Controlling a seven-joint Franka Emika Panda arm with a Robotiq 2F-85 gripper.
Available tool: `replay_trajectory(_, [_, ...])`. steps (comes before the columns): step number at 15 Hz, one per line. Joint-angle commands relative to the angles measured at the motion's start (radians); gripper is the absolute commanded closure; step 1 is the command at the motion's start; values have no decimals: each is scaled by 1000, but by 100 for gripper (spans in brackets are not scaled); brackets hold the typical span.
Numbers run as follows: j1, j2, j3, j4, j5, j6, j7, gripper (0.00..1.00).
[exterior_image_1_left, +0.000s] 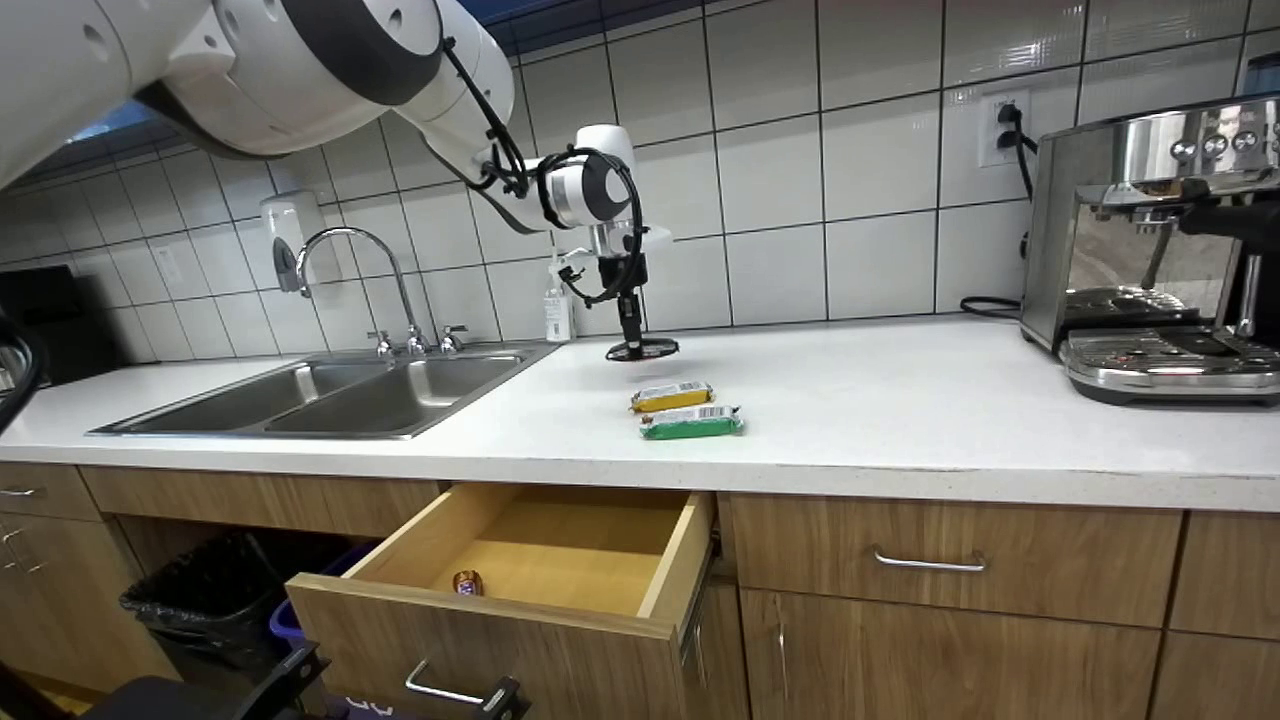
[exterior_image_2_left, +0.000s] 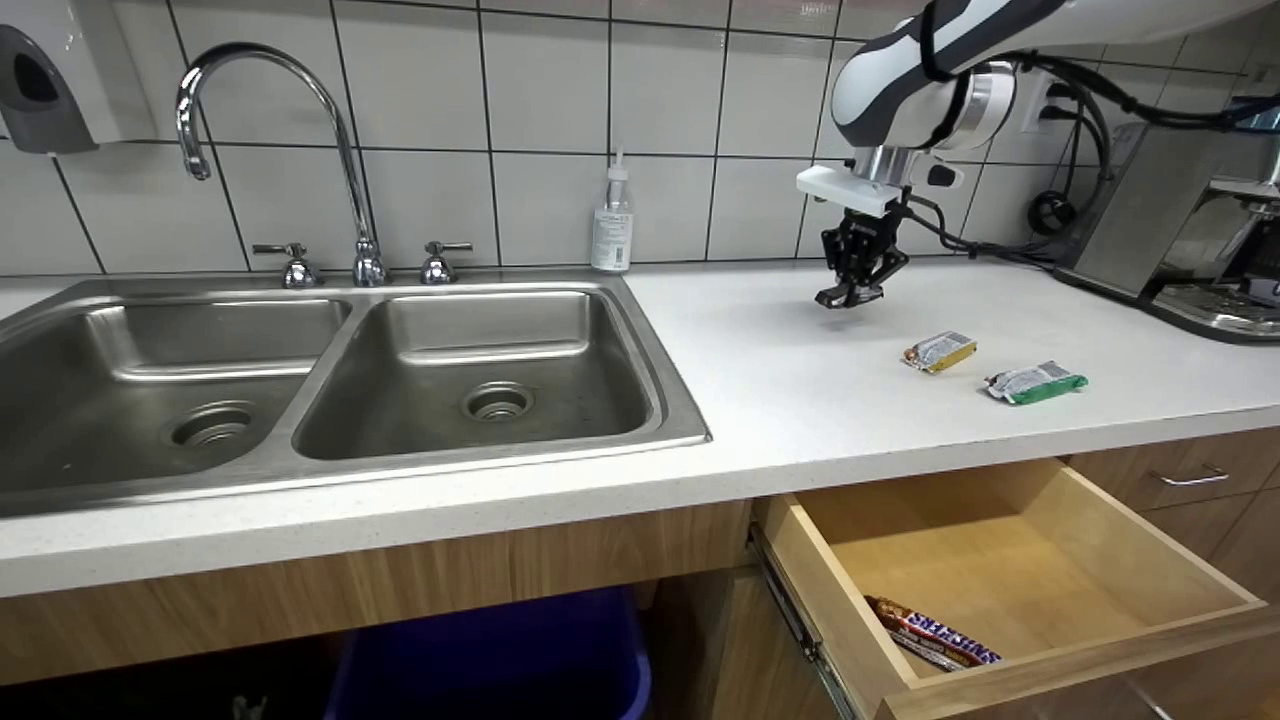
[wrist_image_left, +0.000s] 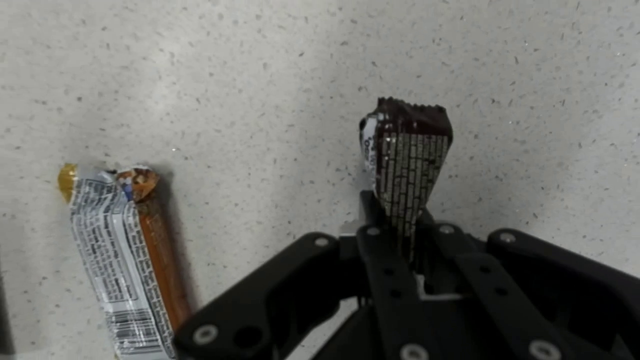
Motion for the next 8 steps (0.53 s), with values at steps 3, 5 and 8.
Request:
replay_trajectory(3, [13, -164, 17, -227, -15, 66, -59, 96])
replay_trajectory(5, [23, -215, 16, -307, -17, 97, -74, 96])
replay_trajectory(8, [40, -304, 13, -444, -23, 150, -95, 96])
